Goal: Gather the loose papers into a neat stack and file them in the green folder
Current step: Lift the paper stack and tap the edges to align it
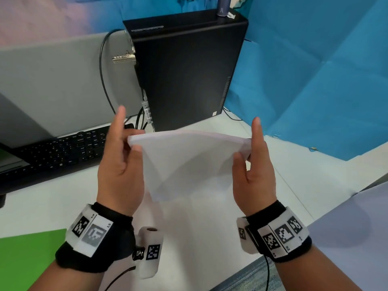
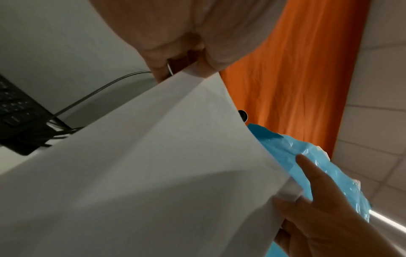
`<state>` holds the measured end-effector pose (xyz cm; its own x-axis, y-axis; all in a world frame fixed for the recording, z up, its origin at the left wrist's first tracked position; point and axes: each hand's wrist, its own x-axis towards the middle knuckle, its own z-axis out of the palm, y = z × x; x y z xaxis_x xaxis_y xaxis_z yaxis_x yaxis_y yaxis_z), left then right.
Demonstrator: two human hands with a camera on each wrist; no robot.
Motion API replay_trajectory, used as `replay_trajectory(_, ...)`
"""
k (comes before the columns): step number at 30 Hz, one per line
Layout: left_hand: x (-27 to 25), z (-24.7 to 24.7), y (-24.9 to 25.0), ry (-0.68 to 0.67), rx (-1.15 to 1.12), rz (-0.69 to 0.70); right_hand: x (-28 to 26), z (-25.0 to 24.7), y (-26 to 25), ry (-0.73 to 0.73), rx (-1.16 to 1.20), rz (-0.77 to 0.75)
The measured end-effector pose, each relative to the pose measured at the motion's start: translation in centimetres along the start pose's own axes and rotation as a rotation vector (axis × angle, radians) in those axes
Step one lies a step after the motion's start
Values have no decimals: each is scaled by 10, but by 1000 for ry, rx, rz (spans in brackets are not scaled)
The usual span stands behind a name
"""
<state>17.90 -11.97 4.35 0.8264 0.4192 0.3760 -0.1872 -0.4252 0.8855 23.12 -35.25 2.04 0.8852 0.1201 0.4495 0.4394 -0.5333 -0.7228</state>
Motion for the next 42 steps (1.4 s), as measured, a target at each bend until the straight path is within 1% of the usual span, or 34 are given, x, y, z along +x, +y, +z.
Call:
replay_trajectory(1,-2,0,-1,-23,100,47,1,0,2,-6,-68,-53)
replay_trajectory(2,-4,0,-3,-35,161,77,1,-1,5,-16,-109,-76)
replay_trajectory(3,-6,1,-3,-43,180,79,1,-2,6,-22,-122,-77)
replay_trajectory(8,-11,4,-2,-45,165,5,2,-4,7,-27,-136,-83)
replay_trajectory(10,-10,6,2,-38,144,-30,2,-5,4,-3,-98,-72)
replay_trajectory(11,-9,7,4,-33,121,-52,2,-5,2,6,-27,-31)
replay_trajectory(12,-8,8,4,-25,61,-90,2,-5,1,3,93,53)
replay_trajectory(14,-9,9,0,8,-160,-237,2,-2,0,-23,401,293)
replay_trajectory(15,-10,11,-3,22,-256,-321,2,1,2,-43,496,400)
replay_trajectory(16,-12,14,-6,20,-316,-385,3,4,4,-69,528,476)
replay_trajectory(18,-15,18,-10,9,-371,-462,1,8,4,-120,527,547)
replay_trajectory(19,-17,20,-9,20,-398,-481,1,7,4,-126,533,554)
replay_trajectory(24,-16,20,-4,49,-410,-466,2,3,9,-69,601,550)
replay_trajectory(28,-23,26,-7,39,-405,-523,-7,11,19,-113,556,580)
replay_trajectory(32,-27,27,-16,35,-402,-544,-11,14,26,-120,562,614)
replay_trajectory(37,-41,36,-41,-7,-296,-623,-23,29,46,-227,511,725)
replay_trajectory(40,-43,33,-47,-51,-235,-604,-23,22,44,-279,443,688)
replay_trajectory(42,-39,26,-47,-65,-244,-600,-20,11,39,-303,437,650)
